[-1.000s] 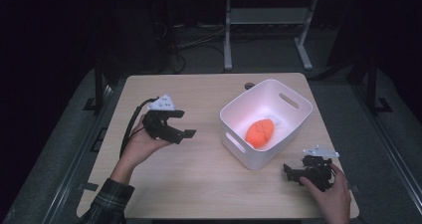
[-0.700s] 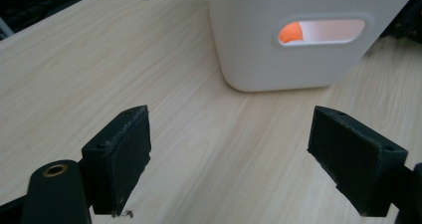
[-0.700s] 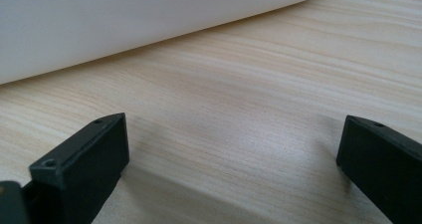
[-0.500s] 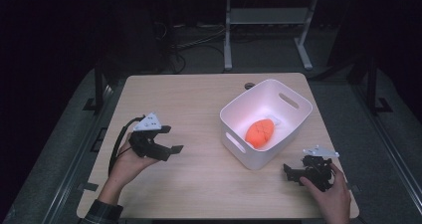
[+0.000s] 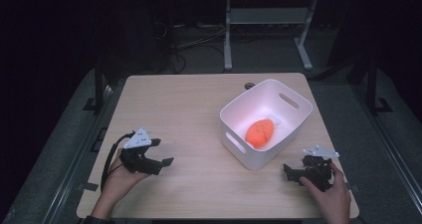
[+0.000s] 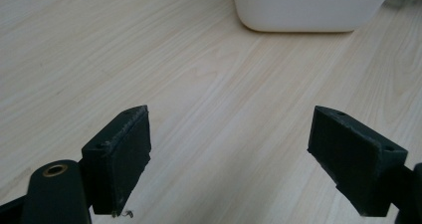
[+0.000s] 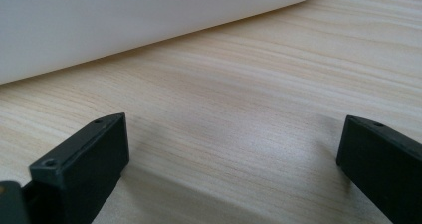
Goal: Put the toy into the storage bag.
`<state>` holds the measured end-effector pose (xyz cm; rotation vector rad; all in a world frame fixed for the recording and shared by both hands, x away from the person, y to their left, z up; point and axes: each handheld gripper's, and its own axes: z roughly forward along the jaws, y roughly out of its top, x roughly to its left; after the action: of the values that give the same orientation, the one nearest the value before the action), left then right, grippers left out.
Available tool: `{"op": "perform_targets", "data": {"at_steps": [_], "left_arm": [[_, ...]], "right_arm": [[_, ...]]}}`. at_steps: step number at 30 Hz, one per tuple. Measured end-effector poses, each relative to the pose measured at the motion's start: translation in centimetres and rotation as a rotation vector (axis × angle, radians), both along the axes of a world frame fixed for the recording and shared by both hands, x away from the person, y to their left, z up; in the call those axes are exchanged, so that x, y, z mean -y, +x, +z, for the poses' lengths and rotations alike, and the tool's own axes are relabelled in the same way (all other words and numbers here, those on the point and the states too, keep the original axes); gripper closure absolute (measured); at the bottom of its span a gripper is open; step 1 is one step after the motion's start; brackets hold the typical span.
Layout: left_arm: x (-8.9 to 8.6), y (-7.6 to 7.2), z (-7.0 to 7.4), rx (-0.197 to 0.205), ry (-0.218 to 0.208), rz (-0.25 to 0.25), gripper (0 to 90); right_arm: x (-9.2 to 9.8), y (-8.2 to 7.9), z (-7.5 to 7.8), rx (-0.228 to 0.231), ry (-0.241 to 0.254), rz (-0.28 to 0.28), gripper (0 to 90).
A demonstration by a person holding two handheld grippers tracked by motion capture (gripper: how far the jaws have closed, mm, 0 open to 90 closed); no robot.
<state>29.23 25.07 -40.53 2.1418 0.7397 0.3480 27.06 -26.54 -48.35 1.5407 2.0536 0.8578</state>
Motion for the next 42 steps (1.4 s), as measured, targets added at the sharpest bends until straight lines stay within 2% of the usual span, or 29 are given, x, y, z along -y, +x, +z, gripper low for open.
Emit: {"op": "perform_targets", "data": {"at_steps": [11, 17, 25, 35, 42], "left_arm": [[-0.7, -1.4, -1.6, 0.002, 0.018, 0.039, 16.2], [-1.0, -2.0, -2.7, -0.017, 0.03, 0.055, 16.2], [-1.0, -2.6, -4.0, -0.042, 0.075, 0.06, 16.2], [-0.9, -2.7, -5.2, -0.068, 0.111, 0.064, 14.8], [-1.2, -2.4, -6.0, -0.09, 0.118, 0.068, 14.0]], "right_arm": [[0.0, 0.0, 0.0, 0.0, 0.0, 0.0, 0.0], [0.0, 0.0, 0.0, 0.0, 0.0, 0.0, 0.0], [0.0, 0.0, 0.0, 0.0, 0.0, 0.0, 0.0], [0.0, 0.0, 0.0, 0.0, 0.002, -0.002, 0.0], [0.0, 0.0, 0.0, 0.0, 0.001, -0.002, 0.0]]}}
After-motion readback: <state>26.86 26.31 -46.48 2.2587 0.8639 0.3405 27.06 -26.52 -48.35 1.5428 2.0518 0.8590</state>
